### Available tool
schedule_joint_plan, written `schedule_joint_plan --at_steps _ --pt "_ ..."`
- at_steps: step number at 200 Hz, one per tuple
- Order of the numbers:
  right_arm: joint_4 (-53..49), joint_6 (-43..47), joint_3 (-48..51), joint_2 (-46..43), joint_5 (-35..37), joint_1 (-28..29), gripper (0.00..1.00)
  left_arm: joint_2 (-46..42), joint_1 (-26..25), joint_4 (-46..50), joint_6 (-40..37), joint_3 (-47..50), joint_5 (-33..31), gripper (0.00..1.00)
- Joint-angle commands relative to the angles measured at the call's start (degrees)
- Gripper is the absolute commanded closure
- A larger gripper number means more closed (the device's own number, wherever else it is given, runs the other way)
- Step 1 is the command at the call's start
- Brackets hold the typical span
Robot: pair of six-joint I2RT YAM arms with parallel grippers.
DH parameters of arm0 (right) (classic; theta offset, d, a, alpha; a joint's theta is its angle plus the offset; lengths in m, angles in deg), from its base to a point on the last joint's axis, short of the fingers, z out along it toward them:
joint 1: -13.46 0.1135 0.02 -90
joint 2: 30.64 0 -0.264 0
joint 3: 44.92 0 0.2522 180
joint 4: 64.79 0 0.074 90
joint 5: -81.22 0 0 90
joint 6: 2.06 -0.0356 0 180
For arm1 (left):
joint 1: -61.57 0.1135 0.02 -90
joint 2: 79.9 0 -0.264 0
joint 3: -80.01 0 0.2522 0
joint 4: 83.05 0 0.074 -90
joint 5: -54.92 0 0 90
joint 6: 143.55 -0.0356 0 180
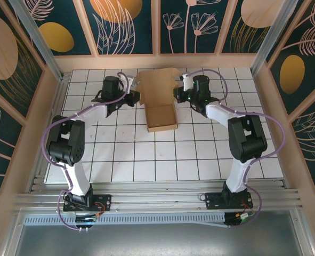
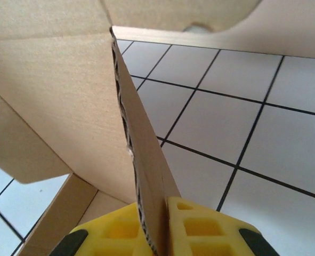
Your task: Fold the paper box
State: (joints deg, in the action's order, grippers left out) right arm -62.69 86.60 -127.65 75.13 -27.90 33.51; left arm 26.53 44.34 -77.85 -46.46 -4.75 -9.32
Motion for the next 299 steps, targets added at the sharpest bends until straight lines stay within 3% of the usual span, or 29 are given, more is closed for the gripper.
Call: schedule_joint_plan --at_steps 1,30,88,299 --pt "8.5 -3.5 3.9 -3.0 4.4 2.5 0.87 -2.4 -3.4 -5.2 4.5 2.2 -4.1 0.93" --pt "14.2 -7.6 8.7 -3.5 7.0 3.6 0.88 -3.8 -5.7 -9.1 8.5 5.6 -11.0 0.92" --pt "23.3 -16.6 15.9 -3.8 11.2 7.6 0.88 -5.5 -10.3 -15.2 15.8 11.3 -18.6 0.93" --pt "31.6 -21.6 33.6 -7.1 14.7 13.0 0.86 -9.4 -15.1 -24.5 29.2 30.2 -12.7 0.91"
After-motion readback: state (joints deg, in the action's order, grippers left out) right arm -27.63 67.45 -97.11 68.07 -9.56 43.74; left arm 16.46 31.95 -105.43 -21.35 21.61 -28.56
